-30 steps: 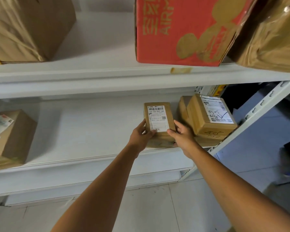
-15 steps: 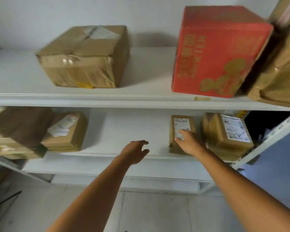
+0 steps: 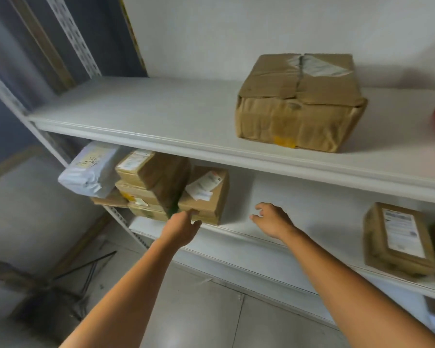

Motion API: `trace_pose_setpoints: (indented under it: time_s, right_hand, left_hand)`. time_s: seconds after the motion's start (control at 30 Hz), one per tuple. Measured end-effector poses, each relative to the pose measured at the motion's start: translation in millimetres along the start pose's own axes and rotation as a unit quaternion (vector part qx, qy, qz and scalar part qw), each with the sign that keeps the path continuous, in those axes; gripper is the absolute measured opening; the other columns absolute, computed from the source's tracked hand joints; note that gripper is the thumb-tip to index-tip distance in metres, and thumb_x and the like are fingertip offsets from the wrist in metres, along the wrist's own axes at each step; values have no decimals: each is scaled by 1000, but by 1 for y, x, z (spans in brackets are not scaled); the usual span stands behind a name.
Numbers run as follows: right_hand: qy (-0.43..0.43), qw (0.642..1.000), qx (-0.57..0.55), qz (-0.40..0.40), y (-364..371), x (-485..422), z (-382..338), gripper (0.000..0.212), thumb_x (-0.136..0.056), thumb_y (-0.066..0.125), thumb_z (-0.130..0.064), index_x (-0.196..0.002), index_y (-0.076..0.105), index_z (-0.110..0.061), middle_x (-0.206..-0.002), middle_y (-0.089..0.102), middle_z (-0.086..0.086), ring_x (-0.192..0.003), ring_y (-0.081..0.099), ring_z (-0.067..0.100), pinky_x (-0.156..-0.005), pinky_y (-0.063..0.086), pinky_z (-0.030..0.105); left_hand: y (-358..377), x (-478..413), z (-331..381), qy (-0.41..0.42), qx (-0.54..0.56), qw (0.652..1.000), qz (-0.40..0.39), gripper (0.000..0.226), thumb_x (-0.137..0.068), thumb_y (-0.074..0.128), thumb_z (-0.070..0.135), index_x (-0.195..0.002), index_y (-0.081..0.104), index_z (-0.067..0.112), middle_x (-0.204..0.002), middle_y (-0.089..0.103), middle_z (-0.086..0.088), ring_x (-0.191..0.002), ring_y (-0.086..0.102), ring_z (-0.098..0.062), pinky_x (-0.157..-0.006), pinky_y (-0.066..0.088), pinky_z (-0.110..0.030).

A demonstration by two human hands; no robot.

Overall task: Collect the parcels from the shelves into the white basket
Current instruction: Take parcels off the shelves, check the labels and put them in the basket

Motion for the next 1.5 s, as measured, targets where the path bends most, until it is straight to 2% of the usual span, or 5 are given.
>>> trace_pose_setpoints:
  time_s: [0.37,0.77,1.23,1.4,1.5]
  right_hand:
    - [9,994,-101,34,93,-115,-74,38,-89,60,-37,-123,57,-20,-122,65,4,-108,60,26,-87,49,31]
    - [17,951,-305,51,124,-134,-62,46,-90,65,-17,-133,52,-21,-124,64,0,-110,60,17,-98,50,40]
    - [-83,947,-304,-66,91,-14,-23,59,-92,64,-17,-145,41,-28,-138,54,-2,-129,47,18,-103,47,44]
    - [-186,931,-277,-147,80,62,-45,62,-91,64,-15,-145,39,-32,-125,52,-23,-118,45,2,-80,49,11]
    - [-237,911,-268,-203,87,115,-68,64,-92,64,-12,-147,37,-28,-136,50,-14,-125,43,5,-96,48,24]
  left_hand:
    - [8,-113,-74,-2,122,992,16,39,-97,49,29,-133,49,14,-116,65,-12,-94,62,-30,-83,50,-34]
    - [33,-125,-80,-52,296,954,-17,54,-92,61,28,-140,41,11,-136,51,-9,-125,49,-32,-106,42,-43]
    - [44,47,-23,-165,401,893,119,61,-84,72,21,-137,43,17,-134,51,-5,-107,50,-14,-81,48,-25]
    - [30,161,-10,-229,394,862,225,63,-81,73,22,-139,47,20,-124,56,-1,-109,54,-16,-95,50,-37]
    - [20,233,-9,-241,392,842,283,56,-81,72,17,-133,53,21,-121,63,1,-106,59,-18,-91,52,-36]
Point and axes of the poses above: each hand's wrist, its own x-axis away from the middle knuckle, its own y-axis out of the palm, z = x × y, the point moved 5 cm from there along -x, towards the middle knuckle
